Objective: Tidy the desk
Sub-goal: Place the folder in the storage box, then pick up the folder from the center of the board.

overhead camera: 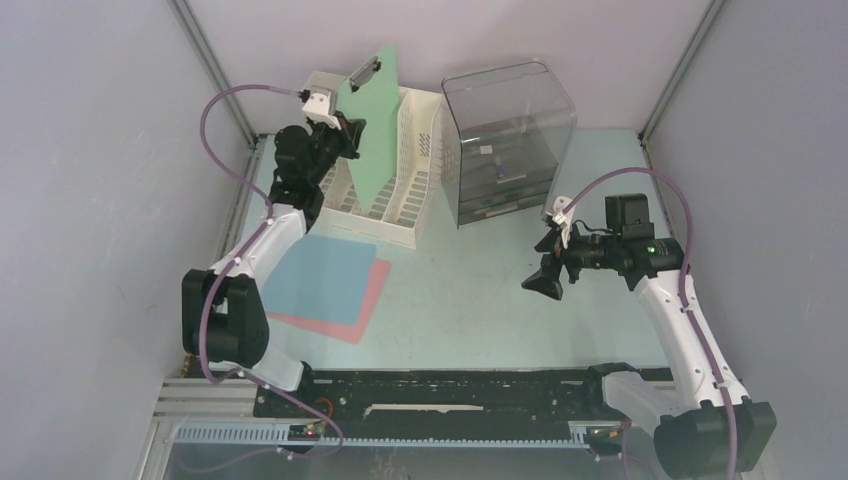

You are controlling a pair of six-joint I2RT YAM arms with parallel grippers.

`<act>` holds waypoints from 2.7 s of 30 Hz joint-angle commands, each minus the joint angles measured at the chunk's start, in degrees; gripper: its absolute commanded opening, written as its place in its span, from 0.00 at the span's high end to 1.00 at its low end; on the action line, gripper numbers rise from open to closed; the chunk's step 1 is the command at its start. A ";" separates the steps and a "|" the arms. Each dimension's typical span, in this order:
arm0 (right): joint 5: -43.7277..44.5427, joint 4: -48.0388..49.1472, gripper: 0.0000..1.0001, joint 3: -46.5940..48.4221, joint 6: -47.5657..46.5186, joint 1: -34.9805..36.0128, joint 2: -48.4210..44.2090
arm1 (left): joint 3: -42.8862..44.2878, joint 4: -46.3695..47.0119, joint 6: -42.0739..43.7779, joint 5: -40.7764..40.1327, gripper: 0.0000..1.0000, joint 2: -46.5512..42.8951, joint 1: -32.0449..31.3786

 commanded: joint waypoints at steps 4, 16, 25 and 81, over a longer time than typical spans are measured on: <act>-0.64 -1.15 0.00 0.38 -1.12 0.28 -0.97 | -2.56 12.55 0.44 1.26 1.00 1.28 -0.92; -0.73 -1.26 0.00 0.40 -1.20 0.79 -0.60 | -7.31 19.06 0.58 1.26 1.00 4.08 -0.92; -0.69 -1.32 0.00 0.46 -1.29 0.88 -0.47 | -10.09 20.61 -1.08 -0.44 0.81 4.41 -0.92; -1.04 -1.43 0.00 0.42 -1.47 2.71 -0.96 | -39.93 -18.49 -27.85 -30.21 0.00 -40.26 3.13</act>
